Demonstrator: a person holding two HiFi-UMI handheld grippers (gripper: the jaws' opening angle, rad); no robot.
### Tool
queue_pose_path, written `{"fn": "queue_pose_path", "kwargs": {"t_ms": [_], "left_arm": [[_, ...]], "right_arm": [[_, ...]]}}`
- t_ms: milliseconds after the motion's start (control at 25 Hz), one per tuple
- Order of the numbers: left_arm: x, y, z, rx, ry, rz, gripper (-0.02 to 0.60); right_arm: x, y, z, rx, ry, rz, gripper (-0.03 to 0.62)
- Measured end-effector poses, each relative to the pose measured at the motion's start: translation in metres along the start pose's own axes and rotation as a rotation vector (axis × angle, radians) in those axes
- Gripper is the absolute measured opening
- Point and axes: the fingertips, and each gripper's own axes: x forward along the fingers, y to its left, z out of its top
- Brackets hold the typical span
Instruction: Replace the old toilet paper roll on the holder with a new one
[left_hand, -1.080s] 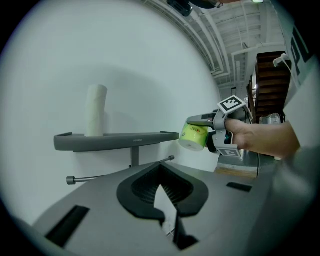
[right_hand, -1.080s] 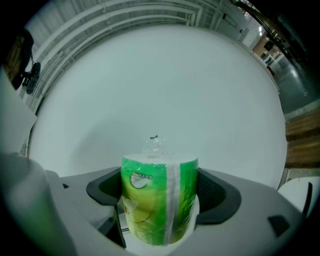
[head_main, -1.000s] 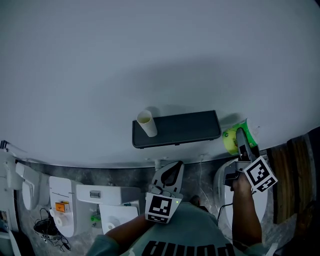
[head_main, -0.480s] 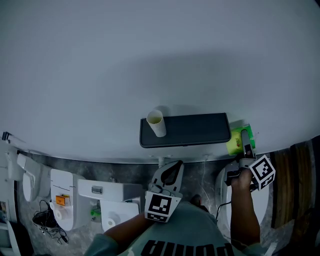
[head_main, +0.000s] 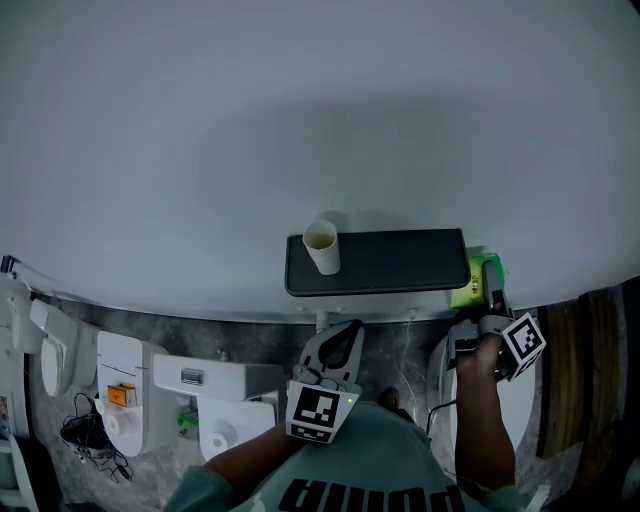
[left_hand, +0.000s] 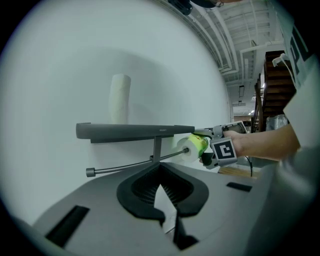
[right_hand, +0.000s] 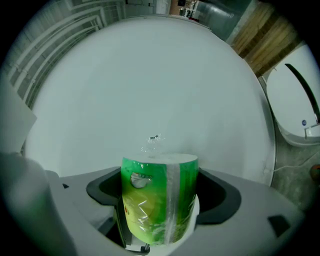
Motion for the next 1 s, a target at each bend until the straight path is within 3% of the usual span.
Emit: {"fn": "queue_pose_path", "kwargs": {"t_ms": [400, 1000], "left_arm": [[-0.001, 0.002, -0.001, -0.003, 0.000, -0.016, 0.003], [-0.012, 0.016, -0.004, -0.008, -0.011, -0.004, 0.003]], "right_arm": [[-0.002, -0.006, -0.007, 0.124, -0.015, 0.019, 0.430], [0.003, -0.005, -0.059, 0.172, 0.041, 0.033, 0.430]]}}
